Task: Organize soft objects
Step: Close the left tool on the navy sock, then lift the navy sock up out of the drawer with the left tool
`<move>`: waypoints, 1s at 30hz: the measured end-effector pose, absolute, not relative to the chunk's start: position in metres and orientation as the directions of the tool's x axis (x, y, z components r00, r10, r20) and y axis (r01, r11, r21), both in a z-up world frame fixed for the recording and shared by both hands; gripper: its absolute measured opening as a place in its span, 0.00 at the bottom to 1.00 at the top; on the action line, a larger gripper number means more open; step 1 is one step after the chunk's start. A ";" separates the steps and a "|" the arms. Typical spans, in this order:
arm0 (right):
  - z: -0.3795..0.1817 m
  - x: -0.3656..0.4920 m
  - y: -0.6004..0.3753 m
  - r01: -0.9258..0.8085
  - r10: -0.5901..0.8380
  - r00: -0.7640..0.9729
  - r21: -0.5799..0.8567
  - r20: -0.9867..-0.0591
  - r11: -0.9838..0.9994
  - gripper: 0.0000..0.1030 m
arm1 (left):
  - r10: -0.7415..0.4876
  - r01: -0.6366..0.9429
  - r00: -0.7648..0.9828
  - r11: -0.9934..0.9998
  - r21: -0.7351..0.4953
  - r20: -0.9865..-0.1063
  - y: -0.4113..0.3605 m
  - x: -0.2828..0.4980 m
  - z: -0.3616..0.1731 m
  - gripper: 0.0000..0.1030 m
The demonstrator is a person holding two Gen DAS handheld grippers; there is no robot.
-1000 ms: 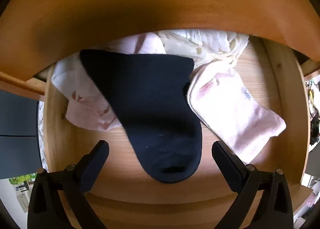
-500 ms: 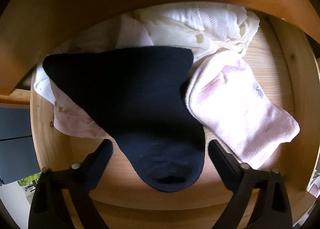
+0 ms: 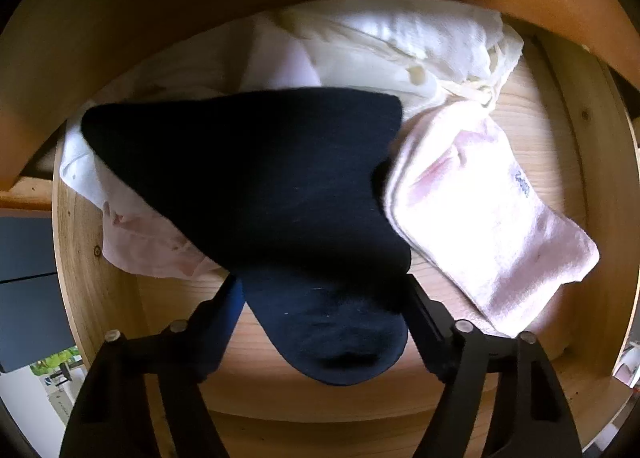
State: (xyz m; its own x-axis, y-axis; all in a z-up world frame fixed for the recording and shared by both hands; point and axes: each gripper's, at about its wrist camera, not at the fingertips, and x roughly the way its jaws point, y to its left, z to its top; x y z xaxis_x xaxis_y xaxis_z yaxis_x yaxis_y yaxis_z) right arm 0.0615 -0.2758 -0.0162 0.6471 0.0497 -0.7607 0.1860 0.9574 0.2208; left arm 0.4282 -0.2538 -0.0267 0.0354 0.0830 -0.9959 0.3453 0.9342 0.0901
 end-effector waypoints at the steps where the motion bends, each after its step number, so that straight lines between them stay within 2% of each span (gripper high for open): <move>1: -0.016 0.061 -0.276 0.187 0.049 0.648 0.221 -0.760 0.957 1.00 | 0.076 0.341 0.035 0.936 0.084 -0.996 -0.252 0.429 -0.026 0.71; 5: -0.016 0.061 -0.277 0.188 0.050 0.647 0.224 -0.761 0.956 1.00 | 0.057 0.333 0.038 0.941 0.067 -0.998 -0.250 0.433 -0.023 0.61; 21: -0.014 0.059 -0.276 0.187 0.047 0.650 0.220 -0.758 0.957 1.00 | 0.007 0.319 0.076 0.947 0.031 -0.997 -0.236 0.425 -0.023 0.40; 26: -0.011 0.056 -0.275 0.188 0.041 0.656 0.216 -0.754 0.958 1.00 | -0.032 0.303 0.106 0.953 0.001 -0.994 -0.222 0.417 -0.027 0.28; 30: -0.008 0.054 -0.273 0.187 0.035 0.660 0.210 -0.750 0.960 1.00 | -0.054 0.294 0.130 0.956 -0.014 -0.990 -0.215 0.394 -0.025 0.25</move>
